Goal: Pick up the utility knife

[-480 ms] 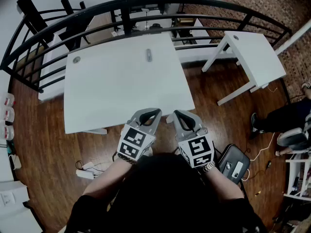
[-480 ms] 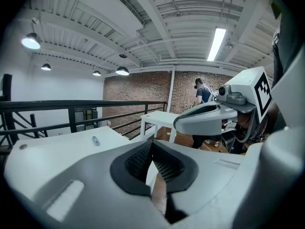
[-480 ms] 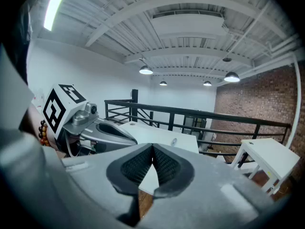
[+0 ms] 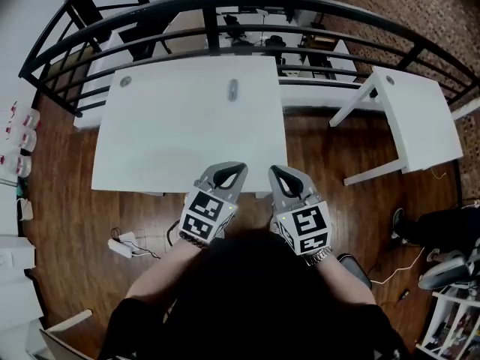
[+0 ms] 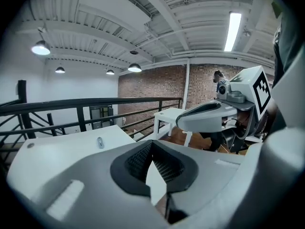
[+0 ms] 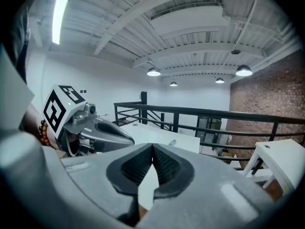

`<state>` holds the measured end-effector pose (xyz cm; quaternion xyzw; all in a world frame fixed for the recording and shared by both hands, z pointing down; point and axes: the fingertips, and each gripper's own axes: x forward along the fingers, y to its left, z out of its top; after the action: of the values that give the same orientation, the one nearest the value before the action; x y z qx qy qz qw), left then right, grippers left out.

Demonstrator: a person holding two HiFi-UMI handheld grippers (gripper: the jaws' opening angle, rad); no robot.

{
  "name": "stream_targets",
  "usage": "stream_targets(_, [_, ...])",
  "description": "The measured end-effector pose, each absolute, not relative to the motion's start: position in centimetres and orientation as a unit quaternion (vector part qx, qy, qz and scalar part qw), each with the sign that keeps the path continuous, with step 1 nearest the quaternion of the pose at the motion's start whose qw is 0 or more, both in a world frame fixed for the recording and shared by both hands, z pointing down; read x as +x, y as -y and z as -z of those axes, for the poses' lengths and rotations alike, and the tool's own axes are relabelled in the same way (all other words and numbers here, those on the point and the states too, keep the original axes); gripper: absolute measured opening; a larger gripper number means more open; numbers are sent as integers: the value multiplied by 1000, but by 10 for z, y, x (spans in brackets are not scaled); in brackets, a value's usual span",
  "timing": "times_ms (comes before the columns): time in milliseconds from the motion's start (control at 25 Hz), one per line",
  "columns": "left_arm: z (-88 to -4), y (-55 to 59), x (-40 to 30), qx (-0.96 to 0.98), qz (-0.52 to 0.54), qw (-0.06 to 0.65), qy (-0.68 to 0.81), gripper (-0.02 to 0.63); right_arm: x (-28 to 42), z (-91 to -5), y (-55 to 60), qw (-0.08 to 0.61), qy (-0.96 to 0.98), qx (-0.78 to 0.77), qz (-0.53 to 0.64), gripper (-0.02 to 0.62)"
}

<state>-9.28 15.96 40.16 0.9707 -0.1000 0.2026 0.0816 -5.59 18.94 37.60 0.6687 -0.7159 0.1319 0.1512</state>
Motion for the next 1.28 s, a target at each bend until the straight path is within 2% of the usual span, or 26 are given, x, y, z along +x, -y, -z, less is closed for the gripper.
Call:
stream_targets(200, [-397, -160, -42, 961, -207, 85, 163, 15, 10, -370, -187, 143, 753, 631, -119, -8])
stream_targets(600, [-409, -154, 9, 940, -230, 106, 228, 15, 64, -392, -172, 133, 796, 572, -146, -8])
stream_targets(840, [-399, -103, 14, 943, -207, 101, 242, 15, 58, -379, -134, 162, 801, 563, -122, -8])
stream_targets(1280, [-406, -18, 16, 942, -187, 124, 250, 99, 48, -391, -71, 199, 797, 554, -134, -8])
